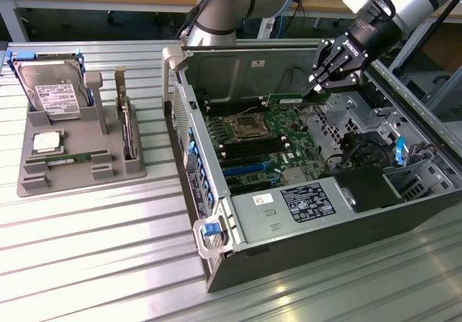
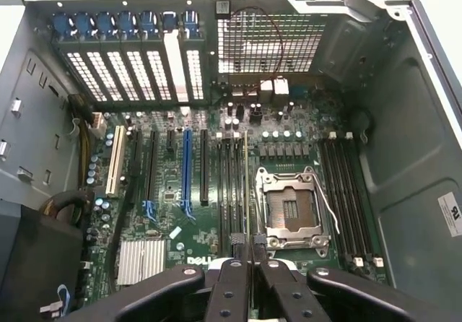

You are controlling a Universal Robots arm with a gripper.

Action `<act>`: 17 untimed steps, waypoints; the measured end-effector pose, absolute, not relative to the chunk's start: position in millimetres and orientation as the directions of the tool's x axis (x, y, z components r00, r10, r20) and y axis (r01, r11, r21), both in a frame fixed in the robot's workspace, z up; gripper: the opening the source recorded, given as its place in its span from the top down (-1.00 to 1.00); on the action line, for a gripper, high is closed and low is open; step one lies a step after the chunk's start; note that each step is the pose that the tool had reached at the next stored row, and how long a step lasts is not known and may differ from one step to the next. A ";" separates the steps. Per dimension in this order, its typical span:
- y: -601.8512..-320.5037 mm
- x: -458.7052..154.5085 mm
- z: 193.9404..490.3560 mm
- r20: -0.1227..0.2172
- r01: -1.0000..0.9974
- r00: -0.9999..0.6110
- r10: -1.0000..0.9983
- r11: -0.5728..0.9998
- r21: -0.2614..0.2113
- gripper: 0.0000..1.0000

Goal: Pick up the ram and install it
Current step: 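Insert the ram into the slot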

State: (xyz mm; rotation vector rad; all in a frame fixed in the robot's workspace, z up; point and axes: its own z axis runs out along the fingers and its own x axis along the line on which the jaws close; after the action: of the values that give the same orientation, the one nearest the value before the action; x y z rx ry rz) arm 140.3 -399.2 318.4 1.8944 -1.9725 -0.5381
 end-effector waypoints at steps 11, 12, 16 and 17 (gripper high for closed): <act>-399.2 134.8 303.9 0.003 -0.865 -0.043 -0.999 0.039 0.500 0.76; -399.2 134.4 302.5 0.004 -0.865 -0.043 -0.999 0.039 0.500 0.76; -399.2 132.6 298.1 0.005 -0.865 -0.043 -0.999 0.040 0.500 0.76; -399.2 130.9 296.8 0.005 -0.865 -0.043 -0.999 0.040 0.500 0.76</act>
State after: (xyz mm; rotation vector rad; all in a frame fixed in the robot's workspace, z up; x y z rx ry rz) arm 130.9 -399.2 296.8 1.8860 -1.9712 -0.5230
